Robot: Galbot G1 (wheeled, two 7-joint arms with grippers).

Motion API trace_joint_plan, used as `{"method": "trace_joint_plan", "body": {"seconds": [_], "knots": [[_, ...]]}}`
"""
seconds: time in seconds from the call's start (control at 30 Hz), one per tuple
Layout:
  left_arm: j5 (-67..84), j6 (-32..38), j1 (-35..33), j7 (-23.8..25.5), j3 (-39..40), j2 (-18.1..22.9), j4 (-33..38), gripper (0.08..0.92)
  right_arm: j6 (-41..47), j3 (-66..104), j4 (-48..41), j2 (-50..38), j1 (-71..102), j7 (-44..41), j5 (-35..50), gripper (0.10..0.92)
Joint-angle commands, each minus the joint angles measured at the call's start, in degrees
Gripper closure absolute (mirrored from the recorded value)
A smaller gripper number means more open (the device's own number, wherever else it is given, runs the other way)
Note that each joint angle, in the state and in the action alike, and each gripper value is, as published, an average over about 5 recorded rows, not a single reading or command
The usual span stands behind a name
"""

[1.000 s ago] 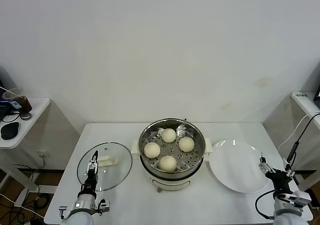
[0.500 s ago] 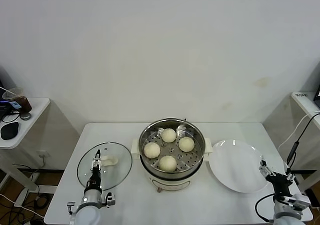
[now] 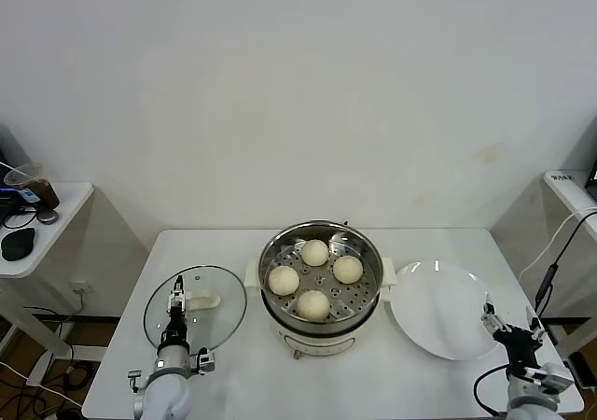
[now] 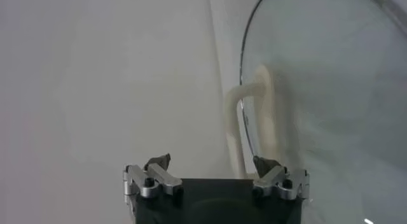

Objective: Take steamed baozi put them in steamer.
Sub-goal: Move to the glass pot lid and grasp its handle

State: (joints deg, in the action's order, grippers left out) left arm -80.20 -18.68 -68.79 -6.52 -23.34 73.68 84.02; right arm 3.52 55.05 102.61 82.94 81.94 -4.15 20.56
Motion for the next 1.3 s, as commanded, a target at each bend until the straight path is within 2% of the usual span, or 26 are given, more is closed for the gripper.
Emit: {"method": "trace_joint_plan", "body": {"seconds": [0.03, 0.5, 0.7, 1.0, 1.17, 1.3], "knots": [[1.74, -0.35, 3.47, -0.46, 0.1, -0.04, -3.73, 0.177, -0.08, -0.05, -1.18, 0.21, -0.23, 0.06, -0.45, 0.203], [6.13, 0.06, 6.83, -1.93, 0.58, 0.35, -6.91, 0.177, -0.37, -0.16, -2.6, 0.19, -0.66, 0.05, -0.88, 0.203], [8.82, 1.28, 6.39, -0.54, 0.44, 0.05, -6.22, 0.189, -0.51, -0.49, -3.14, 0.15, -0.88, 0.04, -1.06, 0.203], [10.56, 1.23, 5.77, 0.24, -0.54, 0.16, -5.13, 0.424, -0.81, -1.07, -3.48, 0.21, -0.92, -0.04, -1.92, 0.203], [12.87, -0.64, 4.58, 3.66, -1.39, 0.94, -0.3, 0.571, -1.06, -1.46, -3.53, 0.22, -0.83, -0.06, -2.53, 0.203], [12.18, -4.03, 3.1, 2.97, -1.25, 2.0, 3.17, 0.683, -1.38, -1.64, -3.37, 0.12, -0.83, -0.07, -3.29, 0.203]]}}
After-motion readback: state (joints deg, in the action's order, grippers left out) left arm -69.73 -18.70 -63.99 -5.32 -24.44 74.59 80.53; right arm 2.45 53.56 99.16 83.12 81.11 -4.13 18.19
